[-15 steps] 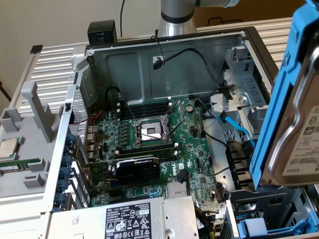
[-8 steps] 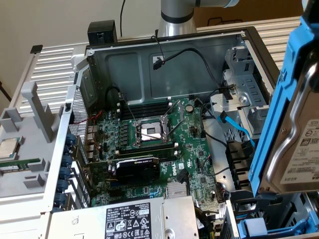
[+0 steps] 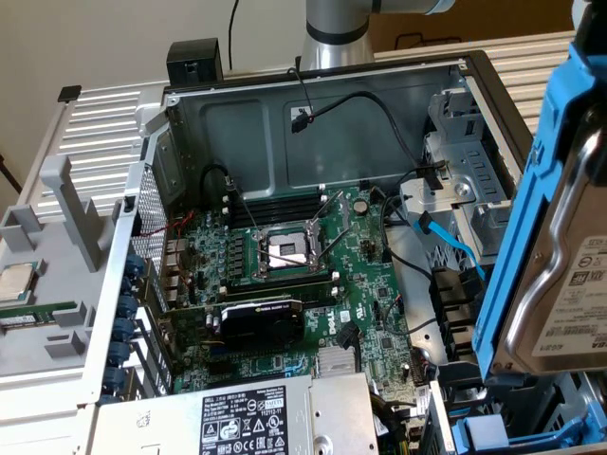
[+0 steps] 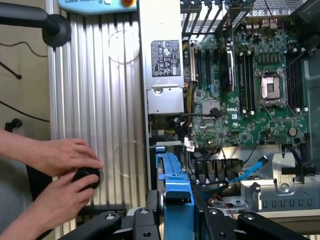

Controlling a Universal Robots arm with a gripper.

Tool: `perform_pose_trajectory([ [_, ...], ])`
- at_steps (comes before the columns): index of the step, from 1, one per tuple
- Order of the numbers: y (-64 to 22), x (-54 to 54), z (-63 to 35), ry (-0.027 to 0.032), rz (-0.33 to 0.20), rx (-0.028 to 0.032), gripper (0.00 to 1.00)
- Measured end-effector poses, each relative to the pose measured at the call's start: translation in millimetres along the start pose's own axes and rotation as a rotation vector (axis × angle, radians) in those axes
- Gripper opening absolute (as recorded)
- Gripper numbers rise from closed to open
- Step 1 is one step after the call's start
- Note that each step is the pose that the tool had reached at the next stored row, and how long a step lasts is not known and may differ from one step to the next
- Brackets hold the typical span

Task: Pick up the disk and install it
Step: 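Pick up the disk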

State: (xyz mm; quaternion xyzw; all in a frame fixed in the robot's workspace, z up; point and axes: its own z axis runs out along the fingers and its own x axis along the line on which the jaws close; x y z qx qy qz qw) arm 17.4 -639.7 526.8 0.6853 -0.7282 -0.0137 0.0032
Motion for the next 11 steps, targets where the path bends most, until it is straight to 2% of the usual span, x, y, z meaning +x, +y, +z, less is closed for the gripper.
perform_pose_trajectory([
  [3,0.0,0.0,2.8,0.009,0.0,0.0005,0.36],
  [11,-0.1,0.2,5.9,0.0095,0.0,0.0006,0.36],
])
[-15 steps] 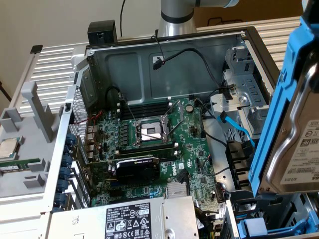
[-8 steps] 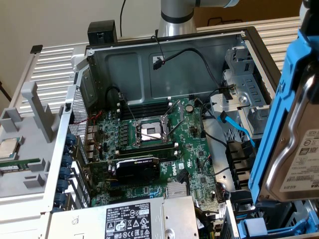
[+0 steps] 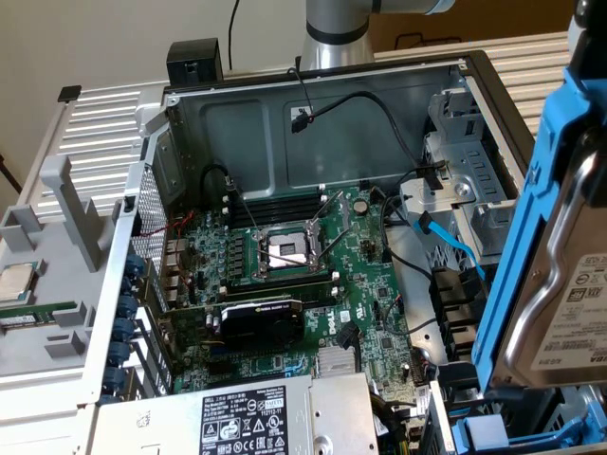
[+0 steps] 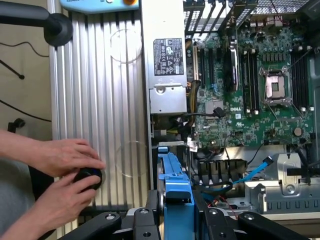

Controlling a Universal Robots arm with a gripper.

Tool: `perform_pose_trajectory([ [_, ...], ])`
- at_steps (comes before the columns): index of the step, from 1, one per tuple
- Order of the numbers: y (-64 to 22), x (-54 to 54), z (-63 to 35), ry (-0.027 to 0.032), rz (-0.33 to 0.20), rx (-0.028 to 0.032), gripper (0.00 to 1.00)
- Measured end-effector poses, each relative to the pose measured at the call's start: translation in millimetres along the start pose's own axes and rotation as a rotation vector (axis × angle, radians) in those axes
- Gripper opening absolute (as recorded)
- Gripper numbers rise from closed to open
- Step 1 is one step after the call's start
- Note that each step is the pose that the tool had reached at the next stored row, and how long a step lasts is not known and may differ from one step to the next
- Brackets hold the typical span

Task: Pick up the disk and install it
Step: 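Pick up the disk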

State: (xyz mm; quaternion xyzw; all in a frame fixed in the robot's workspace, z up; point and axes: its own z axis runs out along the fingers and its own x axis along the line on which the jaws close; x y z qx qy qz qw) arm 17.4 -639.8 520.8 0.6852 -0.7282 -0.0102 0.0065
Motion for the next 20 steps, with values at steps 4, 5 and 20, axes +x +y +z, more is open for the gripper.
perform_pose_trajectory([
  [4,-0.1,0.1,0.1,0.0003,0.0,0.0,0.36],
  [5,-0.1,0.2,0.9,0.0001,0.0,0.0001,0.36],
  [20,-0.3,0.3,16.8,-0.0001,0.0,0.0018,0.36],
])
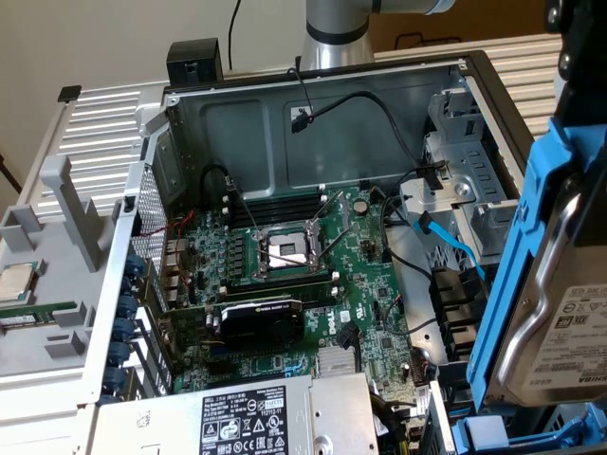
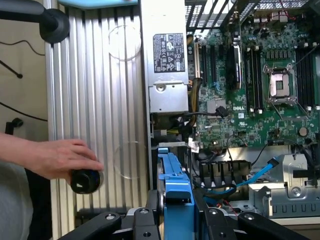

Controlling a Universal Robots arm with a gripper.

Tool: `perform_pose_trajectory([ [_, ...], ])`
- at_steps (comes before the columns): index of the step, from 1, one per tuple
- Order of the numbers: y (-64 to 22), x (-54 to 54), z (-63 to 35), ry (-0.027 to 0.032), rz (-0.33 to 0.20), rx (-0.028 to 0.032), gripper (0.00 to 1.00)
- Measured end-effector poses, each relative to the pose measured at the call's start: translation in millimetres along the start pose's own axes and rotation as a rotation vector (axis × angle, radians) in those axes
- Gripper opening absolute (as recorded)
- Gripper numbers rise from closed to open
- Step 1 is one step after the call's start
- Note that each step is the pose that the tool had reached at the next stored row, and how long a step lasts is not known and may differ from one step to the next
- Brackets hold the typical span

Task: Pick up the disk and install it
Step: 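Insert the disk into the insertion slot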

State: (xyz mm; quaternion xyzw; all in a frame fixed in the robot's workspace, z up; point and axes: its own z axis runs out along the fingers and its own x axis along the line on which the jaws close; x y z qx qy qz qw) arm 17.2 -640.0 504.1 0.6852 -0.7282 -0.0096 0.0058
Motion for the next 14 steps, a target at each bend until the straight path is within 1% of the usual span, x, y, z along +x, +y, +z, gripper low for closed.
perform_pose_trajectory([
  [9,0.0,0.0,0.1,0.0,0.0,0.0,0.36],
  [14,0.0,0.0,4.0,-0.0001,0.0,0.0006,0.36],
])
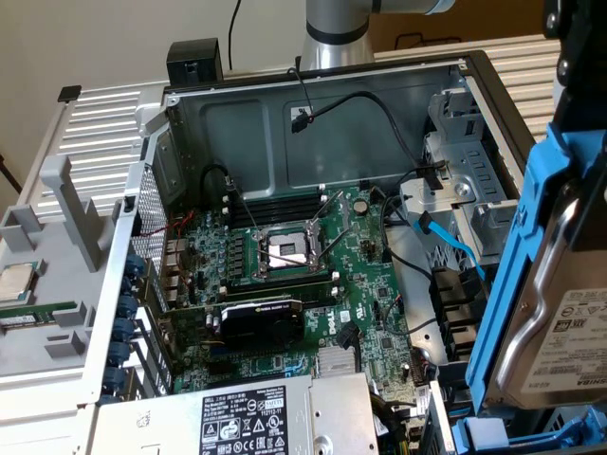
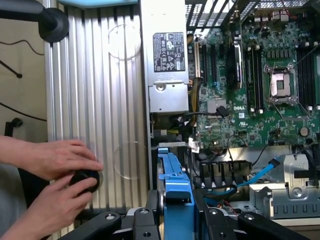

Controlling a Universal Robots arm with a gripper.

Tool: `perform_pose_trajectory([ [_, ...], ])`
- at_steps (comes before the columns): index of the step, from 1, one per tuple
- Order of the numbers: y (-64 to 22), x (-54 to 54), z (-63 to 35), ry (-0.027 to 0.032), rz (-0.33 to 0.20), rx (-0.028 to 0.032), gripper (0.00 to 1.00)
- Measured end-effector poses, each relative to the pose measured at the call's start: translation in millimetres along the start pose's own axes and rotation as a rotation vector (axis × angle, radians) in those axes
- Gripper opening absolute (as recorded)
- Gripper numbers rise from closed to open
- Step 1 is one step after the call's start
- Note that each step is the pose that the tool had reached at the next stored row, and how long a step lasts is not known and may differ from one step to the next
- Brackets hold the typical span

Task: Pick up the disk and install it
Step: 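Insert the disk into the insertion slot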

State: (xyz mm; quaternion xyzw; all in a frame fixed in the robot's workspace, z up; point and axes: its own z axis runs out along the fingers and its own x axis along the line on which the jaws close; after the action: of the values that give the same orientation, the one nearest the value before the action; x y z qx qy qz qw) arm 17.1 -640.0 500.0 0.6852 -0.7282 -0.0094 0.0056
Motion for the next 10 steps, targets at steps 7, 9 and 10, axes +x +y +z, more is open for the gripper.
perform_pose_trajectory([
  [7,0.1,-2.6,4.8,0.0002,0.0,0.0,0.36],
  [9,0.1,-4.5,6.1,0.0,0.0,0.0,0.36],
  [10,0.2,-5.3,6.5,0.0001,0.0,0.0,0.36],
])
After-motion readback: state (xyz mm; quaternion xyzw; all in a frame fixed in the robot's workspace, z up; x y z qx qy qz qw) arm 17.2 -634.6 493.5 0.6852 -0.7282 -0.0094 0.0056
